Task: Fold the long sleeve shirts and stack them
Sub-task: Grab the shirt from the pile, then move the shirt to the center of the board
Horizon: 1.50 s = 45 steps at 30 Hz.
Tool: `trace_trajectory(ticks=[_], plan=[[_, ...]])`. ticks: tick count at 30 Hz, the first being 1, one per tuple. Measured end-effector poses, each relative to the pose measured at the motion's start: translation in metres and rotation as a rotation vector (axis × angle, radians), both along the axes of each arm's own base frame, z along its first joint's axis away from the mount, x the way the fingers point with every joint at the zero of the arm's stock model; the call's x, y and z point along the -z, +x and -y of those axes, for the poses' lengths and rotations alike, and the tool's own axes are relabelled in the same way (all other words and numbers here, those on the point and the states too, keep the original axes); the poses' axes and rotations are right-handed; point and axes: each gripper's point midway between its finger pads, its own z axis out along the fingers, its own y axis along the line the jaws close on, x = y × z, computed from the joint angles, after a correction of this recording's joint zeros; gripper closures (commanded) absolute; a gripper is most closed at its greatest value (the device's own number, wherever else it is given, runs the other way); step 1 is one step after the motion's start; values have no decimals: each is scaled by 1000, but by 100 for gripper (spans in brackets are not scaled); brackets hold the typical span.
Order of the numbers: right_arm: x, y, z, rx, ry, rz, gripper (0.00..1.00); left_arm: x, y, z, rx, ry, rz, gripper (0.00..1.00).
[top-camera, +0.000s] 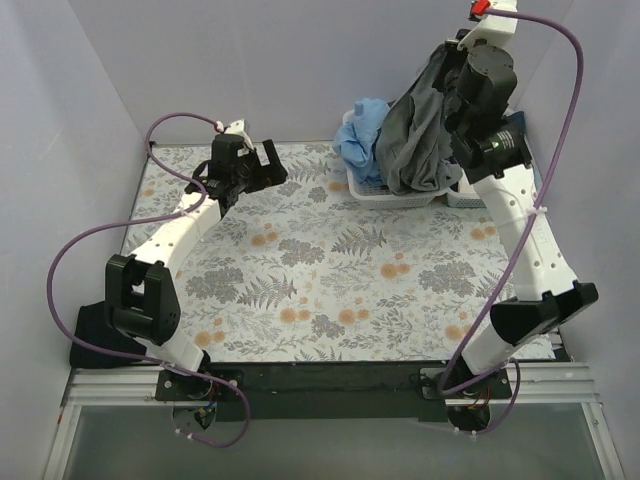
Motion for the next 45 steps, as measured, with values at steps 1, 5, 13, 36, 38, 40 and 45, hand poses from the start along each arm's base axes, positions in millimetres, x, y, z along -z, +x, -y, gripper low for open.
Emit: trace_trajectory(ticks=[1, 5, 13, 36, 38, 40, 45], plan=[[-14, -9, -10, -33, -17, 45, 99, 0, 1, 1, 1, -3, -1, 2], [-57, -44, -50, -174, -73, 188, 99, 0, 2, 1, -4, -10, -3, 2], [-114, -114, -105, -442, -106, 388, 99, -5, 6, -20, -103, -10, 0, 2], [-31, -104, -226, -788, -63, 281, 99, -71, -43, -159, -499, -157, 87, 2], [24, -89, -227, -754, -83, 154, 99, -68, -54, -152, -453, -160, 89, 2], [75, -78, -220, -703, -99, 34, 99, -66, -64, -143, -395, -170, 93, 2], [151, -64, -178, -513, -134, -168, 99, -45, -84, -111, -222, -225, 54, 3]])
